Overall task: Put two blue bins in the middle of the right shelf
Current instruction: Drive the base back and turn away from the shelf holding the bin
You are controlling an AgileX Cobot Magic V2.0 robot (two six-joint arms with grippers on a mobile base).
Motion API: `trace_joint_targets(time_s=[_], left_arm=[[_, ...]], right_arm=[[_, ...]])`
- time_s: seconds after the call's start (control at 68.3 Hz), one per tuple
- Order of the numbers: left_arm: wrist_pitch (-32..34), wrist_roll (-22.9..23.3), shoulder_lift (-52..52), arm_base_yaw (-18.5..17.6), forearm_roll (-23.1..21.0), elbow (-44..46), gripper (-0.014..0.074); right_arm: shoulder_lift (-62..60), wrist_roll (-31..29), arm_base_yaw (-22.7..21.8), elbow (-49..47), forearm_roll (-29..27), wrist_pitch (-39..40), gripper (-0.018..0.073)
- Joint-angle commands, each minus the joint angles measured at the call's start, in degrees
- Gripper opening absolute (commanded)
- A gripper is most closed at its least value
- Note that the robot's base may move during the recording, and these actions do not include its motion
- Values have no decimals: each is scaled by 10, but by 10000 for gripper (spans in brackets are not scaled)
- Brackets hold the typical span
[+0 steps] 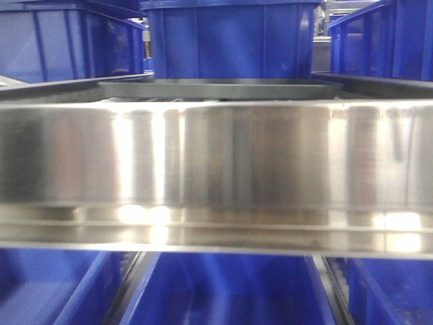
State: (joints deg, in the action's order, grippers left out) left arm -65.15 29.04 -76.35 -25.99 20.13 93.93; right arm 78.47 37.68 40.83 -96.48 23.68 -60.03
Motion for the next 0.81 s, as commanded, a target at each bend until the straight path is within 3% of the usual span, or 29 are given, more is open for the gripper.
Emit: trace_joint_targets(time_s=[0.0, 0.79], left_arm=[[48, -1, 12, -1, -2, 10, -111], [50, -1, 12, -1, -1, 10, -111]], right_arm=[[-5, -3, -1, -8, 14, 40, -163], [-5, -3, -1, -8, 14, 40, -163]])
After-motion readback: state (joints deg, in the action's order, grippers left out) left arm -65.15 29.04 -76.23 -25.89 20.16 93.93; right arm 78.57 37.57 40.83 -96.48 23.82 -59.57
